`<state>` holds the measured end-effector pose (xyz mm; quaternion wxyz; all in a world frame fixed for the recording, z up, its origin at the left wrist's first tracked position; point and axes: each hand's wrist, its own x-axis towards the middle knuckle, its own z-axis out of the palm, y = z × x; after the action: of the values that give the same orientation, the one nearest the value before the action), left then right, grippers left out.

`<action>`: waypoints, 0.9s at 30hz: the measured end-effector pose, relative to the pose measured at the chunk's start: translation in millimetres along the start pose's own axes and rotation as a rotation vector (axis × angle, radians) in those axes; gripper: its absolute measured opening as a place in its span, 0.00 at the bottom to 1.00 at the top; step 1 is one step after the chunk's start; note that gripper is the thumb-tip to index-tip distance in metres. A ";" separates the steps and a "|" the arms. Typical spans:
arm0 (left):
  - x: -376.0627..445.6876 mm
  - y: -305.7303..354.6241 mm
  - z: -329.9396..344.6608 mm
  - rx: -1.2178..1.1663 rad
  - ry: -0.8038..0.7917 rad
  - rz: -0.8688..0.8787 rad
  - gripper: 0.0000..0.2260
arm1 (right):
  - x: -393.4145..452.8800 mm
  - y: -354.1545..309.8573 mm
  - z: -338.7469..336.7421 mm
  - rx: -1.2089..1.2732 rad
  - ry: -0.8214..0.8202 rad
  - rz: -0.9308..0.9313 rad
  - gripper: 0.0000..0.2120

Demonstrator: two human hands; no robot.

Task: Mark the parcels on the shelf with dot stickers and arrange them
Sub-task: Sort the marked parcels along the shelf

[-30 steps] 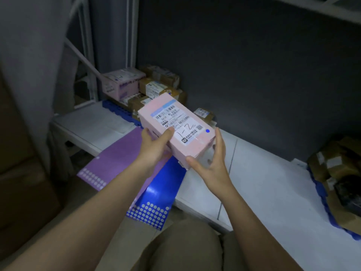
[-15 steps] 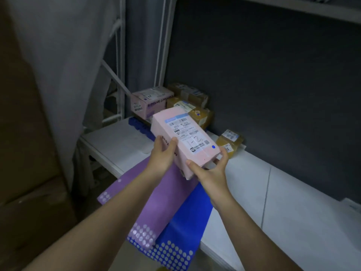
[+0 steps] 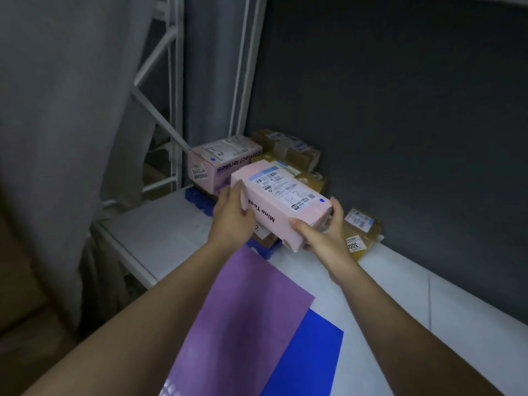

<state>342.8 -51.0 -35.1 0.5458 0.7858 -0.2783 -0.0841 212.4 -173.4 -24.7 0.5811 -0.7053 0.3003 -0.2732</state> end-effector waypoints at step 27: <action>-11.9 18.1 88.6 0.885 0.211 0.639 0.24 | 96.0 93.4 -76.7 -1.040 0.374 0.301 0.40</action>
<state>288.1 -121.1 -55.4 0.1869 0.8208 -0.4555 0.2895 210.4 -308.2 -99.6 0.1271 -0.7876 0.5900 -0.1242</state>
